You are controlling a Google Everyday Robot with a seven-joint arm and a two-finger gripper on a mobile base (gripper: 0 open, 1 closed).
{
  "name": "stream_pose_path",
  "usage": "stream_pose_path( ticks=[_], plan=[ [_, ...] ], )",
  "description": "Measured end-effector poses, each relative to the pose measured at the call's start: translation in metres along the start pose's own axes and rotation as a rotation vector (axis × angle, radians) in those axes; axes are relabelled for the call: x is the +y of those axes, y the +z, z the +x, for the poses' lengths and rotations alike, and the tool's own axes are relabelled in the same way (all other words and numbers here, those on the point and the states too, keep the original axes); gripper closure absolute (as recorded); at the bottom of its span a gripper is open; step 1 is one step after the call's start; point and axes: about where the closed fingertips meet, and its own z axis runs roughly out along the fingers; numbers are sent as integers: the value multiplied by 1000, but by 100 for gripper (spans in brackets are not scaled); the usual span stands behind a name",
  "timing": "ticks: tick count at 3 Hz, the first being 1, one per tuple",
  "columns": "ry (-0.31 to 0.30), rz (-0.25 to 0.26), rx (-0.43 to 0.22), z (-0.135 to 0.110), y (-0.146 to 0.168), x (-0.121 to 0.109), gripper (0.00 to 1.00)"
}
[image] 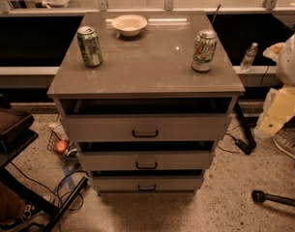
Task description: Open bottom drawer
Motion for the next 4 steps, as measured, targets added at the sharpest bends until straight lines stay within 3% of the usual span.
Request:
stream_pose_path(
  ticks=[1, 2, 3, 4],
  plan=[
    [31, 58, -34, 48, 49, 4, 0],
    [31, 58, -34, 48, 49, 4, 0],
    [38, 52, -21, 44, 76, 11, 0],
    [47, 19, -48, 48, 128, 35, 0]
  ],
)
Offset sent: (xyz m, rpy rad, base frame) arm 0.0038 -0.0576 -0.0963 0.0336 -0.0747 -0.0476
